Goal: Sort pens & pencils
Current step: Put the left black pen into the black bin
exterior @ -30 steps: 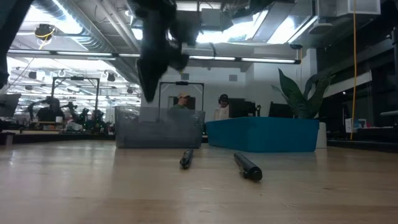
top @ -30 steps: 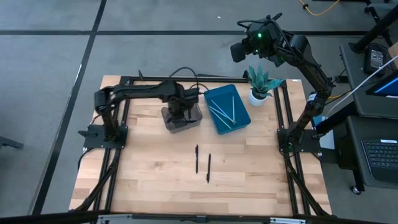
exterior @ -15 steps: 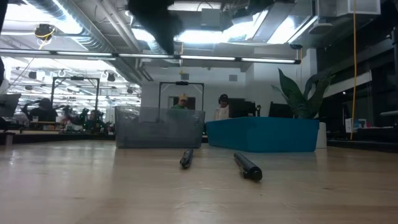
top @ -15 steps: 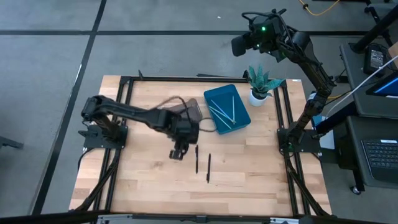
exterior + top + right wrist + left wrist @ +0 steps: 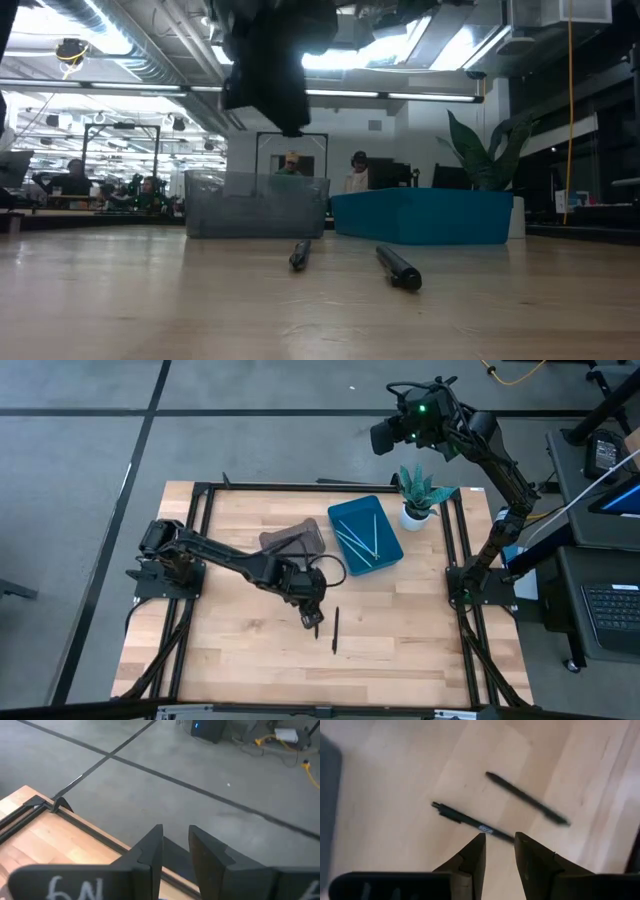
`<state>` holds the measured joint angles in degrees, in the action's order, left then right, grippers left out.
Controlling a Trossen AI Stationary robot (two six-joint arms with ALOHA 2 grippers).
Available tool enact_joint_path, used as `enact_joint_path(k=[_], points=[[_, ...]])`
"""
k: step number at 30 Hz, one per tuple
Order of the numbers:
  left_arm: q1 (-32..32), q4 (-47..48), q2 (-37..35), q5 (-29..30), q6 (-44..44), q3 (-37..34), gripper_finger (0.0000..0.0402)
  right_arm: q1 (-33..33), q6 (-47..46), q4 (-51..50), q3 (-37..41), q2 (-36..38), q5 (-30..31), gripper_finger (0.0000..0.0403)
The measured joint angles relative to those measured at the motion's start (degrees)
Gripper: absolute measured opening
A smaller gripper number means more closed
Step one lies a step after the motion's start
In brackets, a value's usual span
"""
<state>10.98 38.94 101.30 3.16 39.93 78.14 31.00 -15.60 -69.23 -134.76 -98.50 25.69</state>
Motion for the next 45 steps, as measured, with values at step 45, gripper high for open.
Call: enact_joint_path(k=[45], points=[[1.89, 0.13, 10.53, 4.72, 50.88, 1.66, 0.0096, 8.26, 24.66, 16.75, 0.0, 0.04, -9.4, 0.0094]])
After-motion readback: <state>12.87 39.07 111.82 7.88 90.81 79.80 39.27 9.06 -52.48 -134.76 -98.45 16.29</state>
